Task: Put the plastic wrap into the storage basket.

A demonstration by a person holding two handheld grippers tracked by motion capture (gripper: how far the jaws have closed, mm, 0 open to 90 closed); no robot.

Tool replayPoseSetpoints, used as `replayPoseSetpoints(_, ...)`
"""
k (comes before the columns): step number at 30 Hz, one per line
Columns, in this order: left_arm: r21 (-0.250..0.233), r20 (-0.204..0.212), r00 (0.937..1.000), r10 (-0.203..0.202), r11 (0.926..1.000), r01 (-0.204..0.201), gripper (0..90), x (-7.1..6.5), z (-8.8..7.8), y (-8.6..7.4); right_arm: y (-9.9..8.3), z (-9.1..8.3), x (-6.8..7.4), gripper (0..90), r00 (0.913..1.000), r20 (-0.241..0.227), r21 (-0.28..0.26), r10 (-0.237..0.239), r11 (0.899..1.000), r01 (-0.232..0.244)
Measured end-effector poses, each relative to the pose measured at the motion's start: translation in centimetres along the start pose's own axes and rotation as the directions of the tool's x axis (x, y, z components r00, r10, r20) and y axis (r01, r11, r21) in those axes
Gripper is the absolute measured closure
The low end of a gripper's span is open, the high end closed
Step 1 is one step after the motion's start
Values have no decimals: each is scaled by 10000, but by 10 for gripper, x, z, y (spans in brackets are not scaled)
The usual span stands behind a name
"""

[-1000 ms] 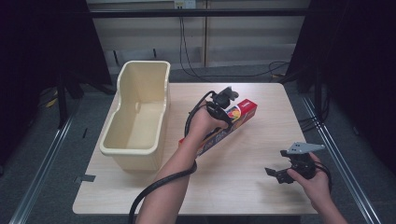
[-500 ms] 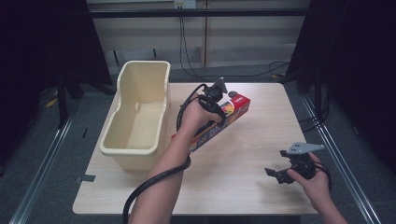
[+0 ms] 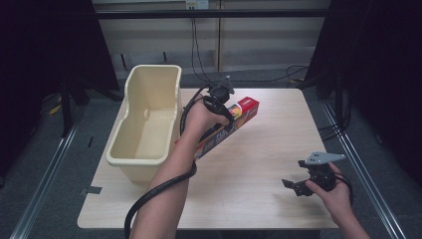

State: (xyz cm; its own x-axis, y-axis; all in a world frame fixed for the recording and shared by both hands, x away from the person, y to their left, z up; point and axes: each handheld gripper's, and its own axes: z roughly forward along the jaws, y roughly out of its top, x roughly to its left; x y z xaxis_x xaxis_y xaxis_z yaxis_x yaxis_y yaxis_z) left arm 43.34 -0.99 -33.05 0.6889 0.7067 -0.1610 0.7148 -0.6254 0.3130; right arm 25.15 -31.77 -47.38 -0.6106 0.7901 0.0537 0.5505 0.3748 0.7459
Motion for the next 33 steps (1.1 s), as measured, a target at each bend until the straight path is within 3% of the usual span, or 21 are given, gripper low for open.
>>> replayPoseSetpoints(10, -43, -121, 9999, -91, 10000, 90, 407, 7, -21, 0, 0, 0, 0, 23, 10000, 3, 37, 13, 10000, -13)
replayPoseSetpoints(33, -338, -540, 9948, -862, 9959, 844, 406, 29, -72, -11, 0, 0, 0, 23, 10000, 35, 36, 54, 10000, -55)
